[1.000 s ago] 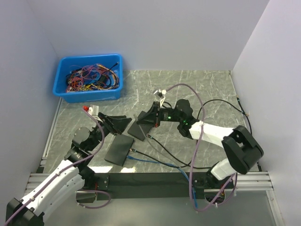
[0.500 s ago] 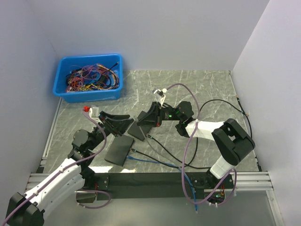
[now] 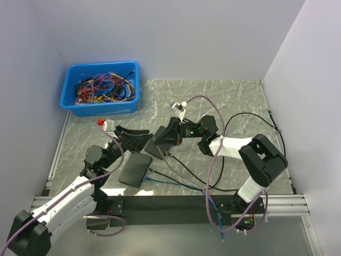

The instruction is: Insert the plug into the switch port

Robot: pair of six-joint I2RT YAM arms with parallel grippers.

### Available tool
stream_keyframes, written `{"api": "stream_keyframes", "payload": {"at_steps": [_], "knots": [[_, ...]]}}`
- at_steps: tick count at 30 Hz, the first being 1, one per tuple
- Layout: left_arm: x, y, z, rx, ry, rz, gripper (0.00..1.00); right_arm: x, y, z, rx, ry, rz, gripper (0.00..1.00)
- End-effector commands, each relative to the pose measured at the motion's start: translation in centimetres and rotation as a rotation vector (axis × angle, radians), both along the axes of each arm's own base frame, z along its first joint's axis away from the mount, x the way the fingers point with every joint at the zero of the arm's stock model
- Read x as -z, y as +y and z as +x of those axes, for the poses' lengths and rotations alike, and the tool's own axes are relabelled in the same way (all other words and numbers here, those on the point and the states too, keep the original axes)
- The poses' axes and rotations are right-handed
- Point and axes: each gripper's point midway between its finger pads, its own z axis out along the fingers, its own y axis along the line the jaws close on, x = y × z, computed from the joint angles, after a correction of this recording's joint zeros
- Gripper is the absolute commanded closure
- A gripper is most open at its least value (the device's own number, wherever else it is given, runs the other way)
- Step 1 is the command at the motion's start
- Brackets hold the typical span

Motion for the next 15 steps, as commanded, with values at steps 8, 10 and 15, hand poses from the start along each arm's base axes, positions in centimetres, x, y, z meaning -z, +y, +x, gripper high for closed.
{"api": "stream_keyframes", "payload": {"at_steps": [8,10,15], "knots": [[-1.18,-0.20,-0.42,0.021,-0.044,-0.028,0.56,-1.38,0.58,-0.27,-0.031,-0.059,0.038,1.00],[-1.00,-0.26,-0.36,0.024,-0.040,-0.024,0.60,-1.37,0.63,-0.32,-0.034,-0.057,0.037,1.00],[-0.98,-0.51,-0.46,0.039,-0.042,-0.020,0.71,-1.38,0.68,-0.27,-0.035,-0.054,0.038,1.00]]}}
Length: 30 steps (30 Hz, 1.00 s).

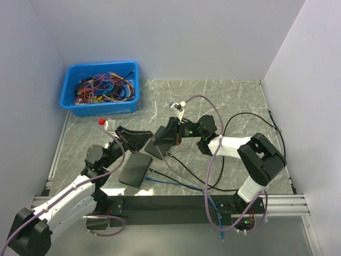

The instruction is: Insert the plug into the switch port

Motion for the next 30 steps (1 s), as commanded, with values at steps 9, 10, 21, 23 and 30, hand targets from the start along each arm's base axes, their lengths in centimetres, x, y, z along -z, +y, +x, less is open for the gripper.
{"api": "stream_keyframes", "payload": {"at_steps": [9,10,21,23,30], "knots": [[-1.1,-0.2,-0.6,0.024,-0.038,-0.015,0.99,-1.4,0.6,0.2,-0.007,-0.062,0.026,1.00],[-1.2,-0.2,-0.6,0.024,-0.038,-0.014,0.99,-1.3,0.7,0.4,0.005,-0.062,0.018,0.95],[-0.2,0.5,0.6,-0.047,0.056,0.021,0.99,-0.5,-0.7,4.8,0.395,-0.222,-0.225,0.46],[0.0,0.6,1.0,-0.063,0.073,0.023,0.99,0.2,-1.0,5.2,0.489,-0.245,-0.305,0.46],[1.2,0.4,2.1,-0.085,0.136,0.022,0.99,0.1,-0.2,5.2,0.568,-0.346,-0.424,0.49]]}}
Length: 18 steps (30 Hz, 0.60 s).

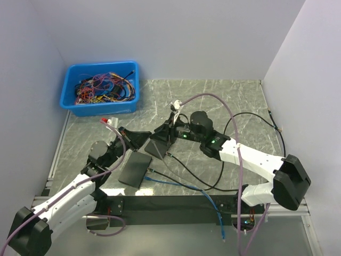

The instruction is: Insert the plug into the switch port

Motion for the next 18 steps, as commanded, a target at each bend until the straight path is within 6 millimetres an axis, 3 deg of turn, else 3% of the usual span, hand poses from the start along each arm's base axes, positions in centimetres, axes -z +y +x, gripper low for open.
{"api": "stream_keyframes", "payload": {"at_steps": [1,18], "knots": [[-1.4,-0.2,0.6,-0.014,-0.009,-0.026,0.99,1.5,-0.5,1.7,0.119,-0.056,-0.136,0.49],[-1.0,0.0,1.1,-0.039,0.008,-0.028,0.99,2.6,1.2,1.0,0.147,-0.097,-0.232,0.59]]}}
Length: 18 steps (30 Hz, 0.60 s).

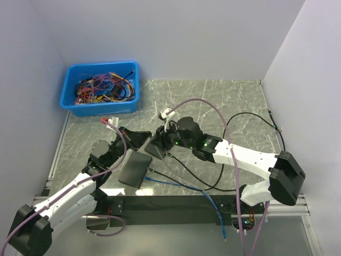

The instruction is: Insert the plug into the switch port

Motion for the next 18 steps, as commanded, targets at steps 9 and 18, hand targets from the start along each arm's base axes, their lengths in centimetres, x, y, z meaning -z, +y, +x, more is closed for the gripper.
{"api": "stream_keyframes", "payload": {"at_steps": [9,18], "knots": [[-2.12,-0.13,0.22,-0.006,-0.034,-0.042,0.99,-2.73,1.38,0.85,0.029,-0.068,0.040,0.80],[-1.46,0.09,0.55,-0.027,-0.010,-0.033,0.99,-2.70,0.77,1.46,0.080,-0.080,0.036,1.00]]}}
